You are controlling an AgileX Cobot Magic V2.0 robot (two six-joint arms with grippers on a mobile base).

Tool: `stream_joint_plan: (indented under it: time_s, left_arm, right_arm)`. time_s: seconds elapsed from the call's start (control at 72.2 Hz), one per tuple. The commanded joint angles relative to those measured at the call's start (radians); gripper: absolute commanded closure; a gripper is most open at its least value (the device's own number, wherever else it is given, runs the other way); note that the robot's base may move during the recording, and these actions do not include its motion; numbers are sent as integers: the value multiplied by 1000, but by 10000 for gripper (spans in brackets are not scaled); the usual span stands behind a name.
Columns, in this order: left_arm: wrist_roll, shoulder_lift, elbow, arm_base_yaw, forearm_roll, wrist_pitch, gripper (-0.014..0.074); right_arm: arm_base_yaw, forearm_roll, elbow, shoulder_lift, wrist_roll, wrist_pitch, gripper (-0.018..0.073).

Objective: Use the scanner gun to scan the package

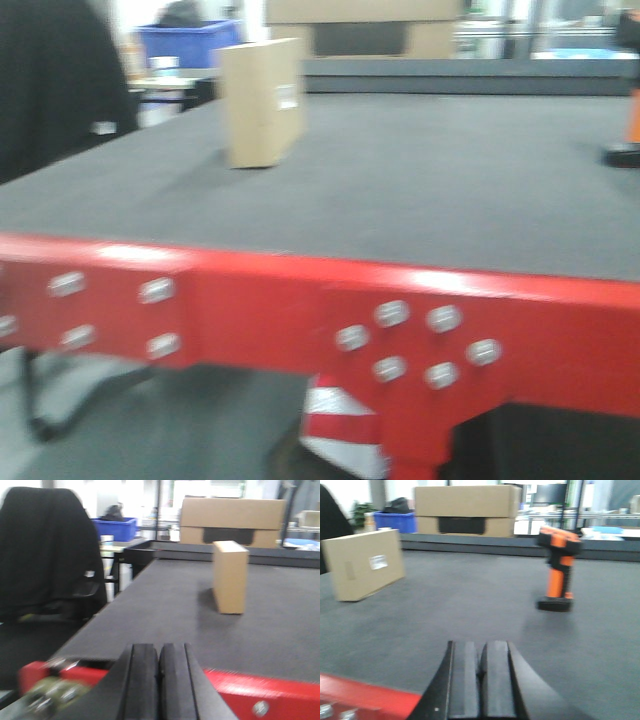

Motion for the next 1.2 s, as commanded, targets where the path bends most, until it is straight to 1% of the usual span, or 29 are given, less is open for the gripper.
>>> stream_joint_plan:
  time_s: [0.0, 1.19]
  left_arm:
    - [2, -3, -2, -5, 1, -18, 707]
    - [2, -3, -2, -5, 1, -18, 707]
  right_arm:
    - [-6, 0, 0, -3, -4, -20, 721]
    - [-6, 0, 0, -3, -4, -20, 721]
